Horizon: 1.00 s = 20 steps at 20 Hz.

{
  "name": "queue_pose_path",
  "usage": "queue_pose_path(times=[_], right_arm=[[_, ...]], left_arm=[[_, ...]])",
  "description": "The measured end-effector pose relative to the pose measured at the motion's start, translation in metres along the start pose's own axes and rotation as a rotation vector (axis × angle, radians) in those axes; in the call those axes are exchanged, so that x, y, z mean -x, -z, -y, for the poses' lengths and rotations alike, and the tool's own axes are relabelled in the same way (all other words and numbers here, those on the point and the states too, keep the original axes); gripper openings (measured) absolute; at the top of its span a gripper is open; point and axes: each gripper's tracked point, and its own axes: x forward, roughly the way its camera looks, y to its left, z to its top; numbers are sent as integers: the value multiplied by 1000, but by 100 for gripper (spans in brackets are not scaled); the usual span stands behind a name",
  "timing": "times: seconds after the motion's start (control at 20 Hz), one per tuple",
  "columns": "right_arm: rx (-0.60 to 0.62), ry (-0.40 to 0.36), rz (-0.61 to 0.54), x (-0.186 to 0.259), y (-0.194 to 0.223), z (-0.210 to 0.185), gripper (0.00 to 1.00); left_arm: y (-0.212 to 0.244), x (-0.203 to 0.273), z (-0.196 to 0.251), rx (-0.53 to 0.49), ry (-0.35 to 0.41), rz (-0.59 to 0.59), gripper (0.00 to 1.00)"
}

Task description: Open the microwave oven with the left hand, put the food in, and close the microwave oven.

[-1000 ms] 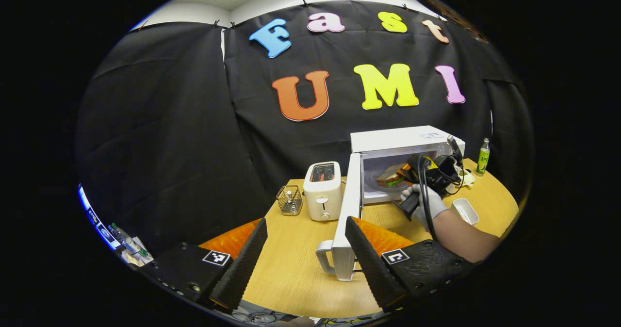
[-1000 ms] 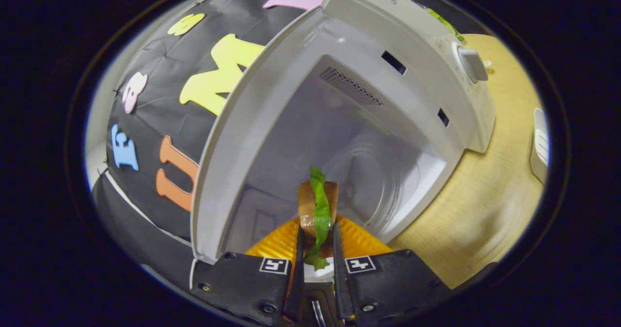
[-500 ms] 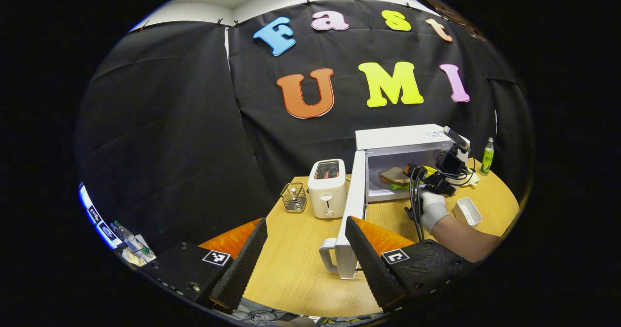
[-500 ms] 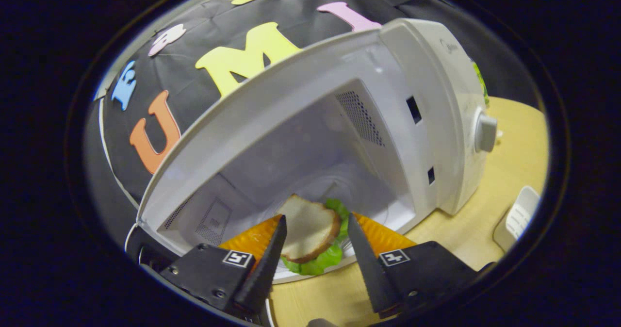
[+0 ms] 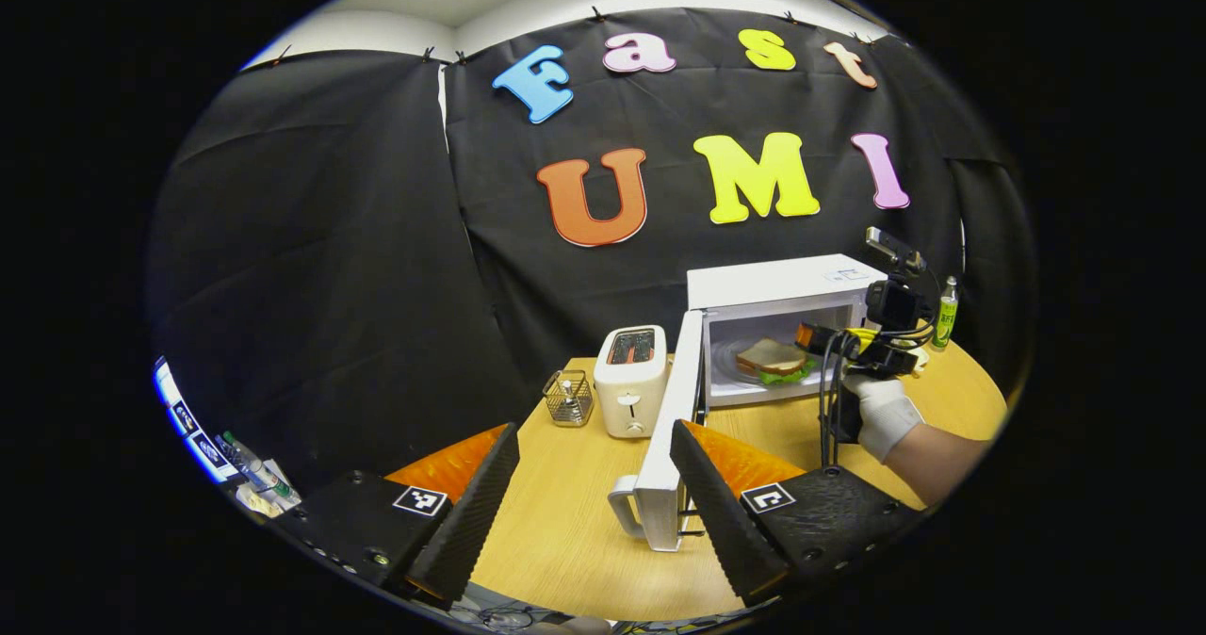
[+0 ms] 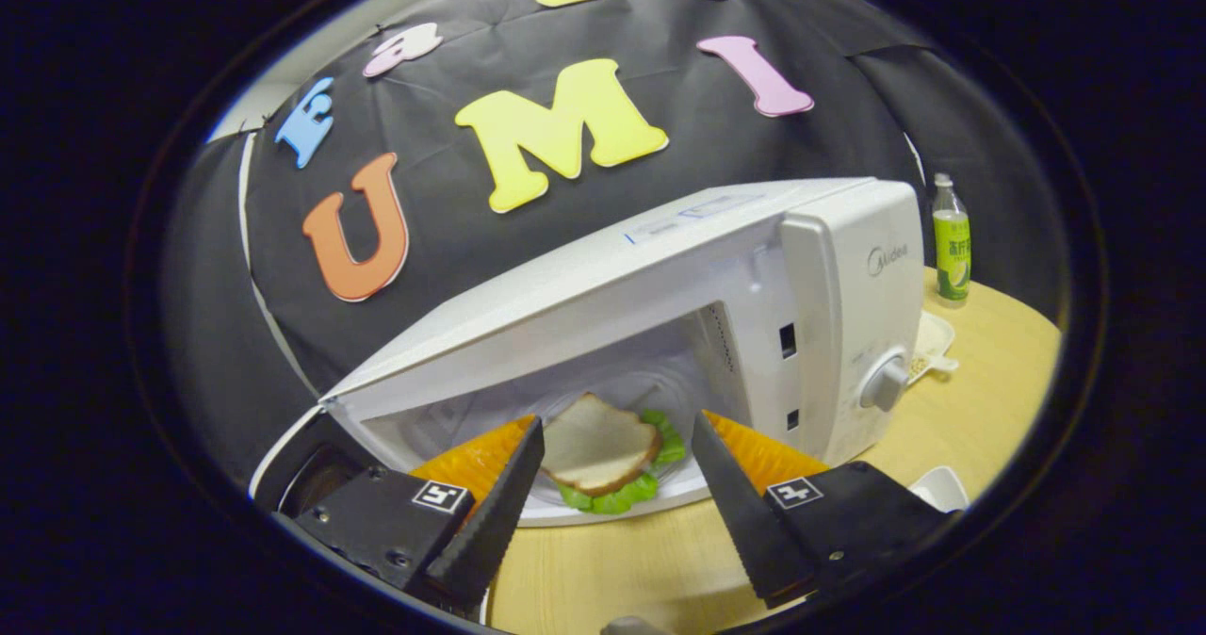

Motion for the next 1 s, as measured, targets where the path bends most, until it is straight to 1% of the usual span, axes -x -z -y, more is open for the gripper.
queue_pose_path(times=[0.05,0.1,0.15,0.2,0.25,0.4,0.45,0.65,0.7,0.75,0.8,0.85,0.9,0.95,1.0], right_arm=[[13,-17,-6,12,-6,1,89],[32,-36,-9,25,-12,2,90],[56,-51,-13,38,-22,5,100],[80,-67,-7,51,-33,9,90],[111,-81,7,67,-47,12,90],[219,-69,61,108,-87,39,90],[240,-70,76,120,-100,45,100],[287,-42,93,162,-141,75,100],[303,-30,98,172,-149,83,90],[317,-22,94,182,-159,92,100],[318,-16,84,192,-165,101,91],[312,-12,84,203,-176,108,100],[313,-1,100,215,-190,116,100],[323,14,115,226,-204,124,91],[338,24,132,238,-213,130,91]], left_arm=[[-2,3,0,3,1,6,97],[-4,4,0,6,5,9,97],[-5,5,0,11,9,10,97],[-7,4,2,17,16,14,97],[-10,5,5,19,25,24,97],[-17,2,8,33,46,38,97],[-18,0,9,38,52,44,97],[-27,-8,11,57,69,75,97],[-30,-11,11,61,73,87,97],[-30,-14,10,62,72,94,97],[-30,-17,8,64,72,100,97],[-31,-20,6,66,70,106,97],[-31,-24,4,70,65,111,97],[-29,-27,1,74,58,114,97],[-28,-31,-3,81,53,116,97]])
